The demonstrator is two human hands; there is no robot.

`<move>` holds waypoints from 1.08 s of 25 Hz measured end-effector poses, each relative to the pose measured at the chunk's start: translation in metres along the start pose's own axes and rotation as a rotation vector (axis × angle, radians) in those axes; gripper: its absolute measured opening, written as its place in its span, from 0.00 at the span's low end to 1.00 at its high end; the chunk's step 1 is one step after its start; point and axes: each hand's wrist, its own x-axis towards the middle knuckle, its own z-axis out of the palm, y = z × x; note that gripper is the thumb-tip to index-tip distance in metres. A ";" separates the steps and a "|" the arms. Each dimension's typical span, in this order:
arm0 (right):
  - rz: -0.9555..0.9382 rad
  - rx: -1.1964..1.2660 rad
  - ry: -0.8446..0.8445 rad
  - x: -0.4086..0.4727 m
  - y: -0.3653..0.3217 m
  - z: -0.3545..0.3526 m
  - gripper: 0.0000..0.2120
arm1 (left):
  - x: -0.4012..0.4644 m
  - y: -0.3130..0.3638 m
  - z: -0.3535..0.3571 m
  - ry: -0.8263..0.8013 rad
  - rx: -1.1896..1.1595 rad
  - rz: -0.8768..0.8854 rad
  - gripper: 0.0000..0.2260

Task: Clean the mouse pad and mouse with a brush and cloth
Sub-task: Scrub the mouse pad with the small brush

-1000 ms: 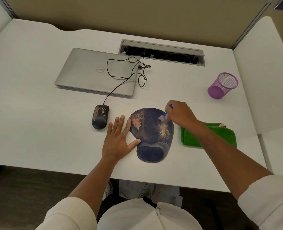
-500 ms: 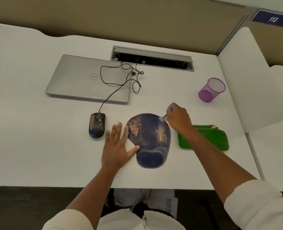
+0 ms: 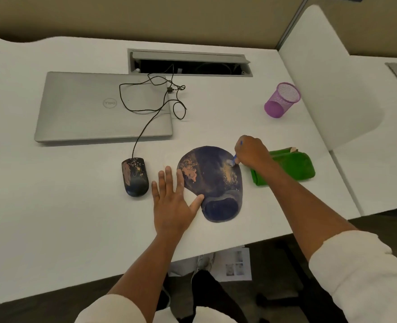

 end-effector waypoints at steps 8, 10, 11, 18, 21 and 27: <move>-0.120 0.078 0.068 -0.010 -0.001 0.006 0.08 | 0.001 -0.001 0.004 0.021 0.002 0.001 0.43; -0.111 -0.037 0.016 -0.013 0.004 0.010 0.10 | 0.001 0.000 0.004 0.020 0.016 -0.004 0.43; -0.109 -0.086 -0.002 -0.014 0.006 0.010 0.10 | 0.001 0.000 0.004 0.018 0.025 -0.006 0.43; -0.233 -0.013 0.010 -0.011 0.000 0.002 0.09 | 0.000 0.002 0.005 0.023 0.054 -0.014 0.43; -0.201 -0.175 -0.015 -0.010 0.012 0.001 0.09 | 0.000 0.001 0.006 0.041 0.065 -0.013 0.43; -0.352 0.072 -0.003 -0.007 0.010 0.001 0.09 | 0.001 0.002 0.007 0.040 0.097 -0.013 0.43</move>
